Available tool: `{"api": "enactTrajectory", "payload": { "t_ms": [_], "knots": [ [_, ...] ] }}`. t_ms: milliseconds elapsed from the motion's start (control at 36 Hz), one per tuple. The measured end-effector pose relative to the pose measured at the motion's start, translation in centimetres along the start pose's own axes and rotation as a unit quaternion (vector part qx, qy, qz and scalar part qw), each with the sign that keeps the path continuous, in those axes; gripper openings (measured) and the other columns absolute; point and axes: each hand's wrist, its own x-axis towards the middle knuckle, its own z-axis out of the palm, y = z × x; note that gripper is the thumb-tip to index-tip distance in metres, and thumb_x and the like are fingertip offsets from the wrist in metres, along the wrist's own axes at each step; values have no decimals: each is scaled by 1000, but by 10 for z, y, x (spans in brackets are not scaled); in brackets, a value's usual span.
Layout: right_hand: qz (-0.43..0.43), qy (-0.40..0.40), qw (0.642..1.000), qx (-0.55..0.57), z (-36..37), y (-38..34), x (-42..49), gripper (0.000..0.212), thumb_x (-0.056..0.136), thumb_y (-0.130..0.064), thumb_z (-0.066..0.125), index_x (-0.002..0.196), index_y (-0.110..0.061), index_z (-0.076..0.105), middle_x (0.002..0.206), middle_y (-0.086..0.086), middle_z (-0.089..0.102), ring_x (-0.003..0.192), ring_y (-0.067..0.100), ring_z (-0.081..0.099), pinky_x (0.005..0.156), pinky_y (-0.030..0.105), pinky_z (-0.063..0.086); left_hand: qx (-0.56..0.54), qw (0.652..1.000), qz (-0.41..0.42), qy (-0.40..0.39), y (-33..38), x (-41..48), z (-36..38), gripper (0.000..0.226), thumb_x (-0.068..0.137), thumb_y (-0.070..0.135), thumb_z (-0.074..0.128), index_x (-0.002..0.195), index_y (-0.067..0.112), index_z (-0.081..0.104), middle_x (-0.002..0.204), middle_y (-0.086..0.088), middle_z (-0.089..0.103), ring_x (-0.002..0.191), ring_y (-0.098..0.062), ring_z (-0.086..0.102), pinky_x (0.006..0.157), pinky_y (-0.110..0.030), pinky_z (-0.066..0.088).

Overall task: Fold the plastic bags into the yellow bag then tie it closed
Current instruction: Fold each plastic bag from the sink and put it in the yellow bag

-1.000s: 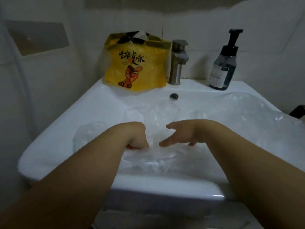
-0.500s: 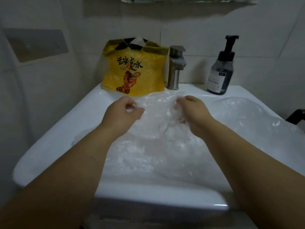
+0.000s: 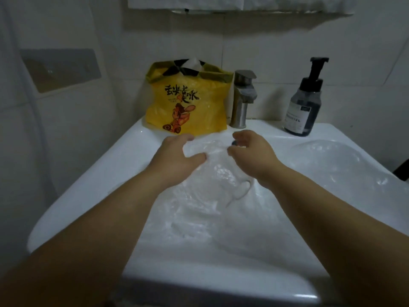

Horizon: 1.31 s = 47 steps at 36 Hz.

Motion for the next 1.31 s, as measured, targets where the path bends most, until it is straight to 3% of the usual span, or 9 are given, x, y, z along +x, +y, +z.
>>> {"api": "enactTrajectory", "payload": {
  "t_ms": [139, 250, 444, 611, 778, 972, 1056, 1167, 1306],
  "knots": [
    [-76, 8, 997, -1, -10, -50, 38, 51, 86, -3, 49, 136, -14, 49, 134, 4, 53, 115, 20, 54, 84, 27, 44, 31, 994, 71, 74, 30, 42, -39, 49, 90, 19, 62, 137, 20, 49, 128, 2, 49, 116, -15, 47, 90, -24, 37],
    [-123, 29, 990, -70, -15, -81, 72, 52, 87, -6, 49, 137, -16, 46, 108, 2, 53, 70, 10, 54, 57, 25, 47, 102, 986, 89, 92, 47, 84, -66, 62, 86, 26, 66, 142, 20, 43, 139, -3, 45, 124, -21, 47, 92, -27, 37],
    [-106, 21, 972, -208, -5, -101, 138, 52, 89, -8, 54, 138, -16, 41, 130, 11, 48, 109, 32, 54, 89, 44, 53, 188, 978, 90, 15, 59, 154, -79, 74, 71, 43, 77, 133, 18, 45, 120, 0, 46, 106, -22, 50, 78, -32, 43],
    [-94, -3, 934, -344, -1, -104, 168, 12, 93, -15, 54, 105, -12, 53, 82, 4, 51, 85, 24, 54, 72, 32, 42, 232, 968, 79, -62, 61, 183, -69, 86, 69, 48, 81, 141, 25, 41, 140, 3, 48, 123, -23, 49, 86, -30, 42],
    [-142, 32, 952, -269, -2, -98, 179, 20, 94, -7, 48, 107, -6, 63, 96, 9, 61, 89, 25, 58, 67, 29, 40, 293, 941, 74, -154, 58, 197, -66, 42, 69, 48, 80, 73, 18, 51, 71, 2, 49, 67, -17, 50, 59, -30, 35],
    [-122, 24, 946, -298, -2, -94, 186, 22, 95, -6, 47, 112, -5, 60, 101, 11, 59, 90, 24, 54, 69, 29, 38, 368, 913, 32, -173, 46, 204, -66, 43, 87, 53, 62, 105, 15, 53, 101, -1, 58, 85, -18, 52, 80, -32, 42],
    [-118, 25, 933, -340, -3, -94, 186, 21, 96, -6, 44, 112, -6, 58, 95, 8, 51, 86, 22, 49, 70, 30, 37, 426, 895, 45, -122, 41, 204, -72, 54, 93, 54, 52, 139, 28, 45, 115, -1, 56, 116, -29, 51, 106, -49, 34],
    [-108, 50, 927, -356, -5, -92, 184, 13, 95, -5, 45, 103, -9, 54, 78, 4, 45, 81, 21, 49, 67, 30, 39, 422, 903, 82, 17, 35, 201, -82, 41, 99, 36, 50, 139, 38, 45, 135, -4, 52, 136, -32, 31, 113, -60, -1],
    [-137, -25, 943, -304, -2, -91, 171, 33, 92, -34, 54, 120, -16, 54, 90, 1, 55, 83, 19, 54, 71, 32, 47, 313, 917, 116, 218, 18, 183, -80, 52, 91, 19, 61, 140, 28, 46, 144, -6, 39, 136, -31, 27, 113, -54, 11]
  ]
}}
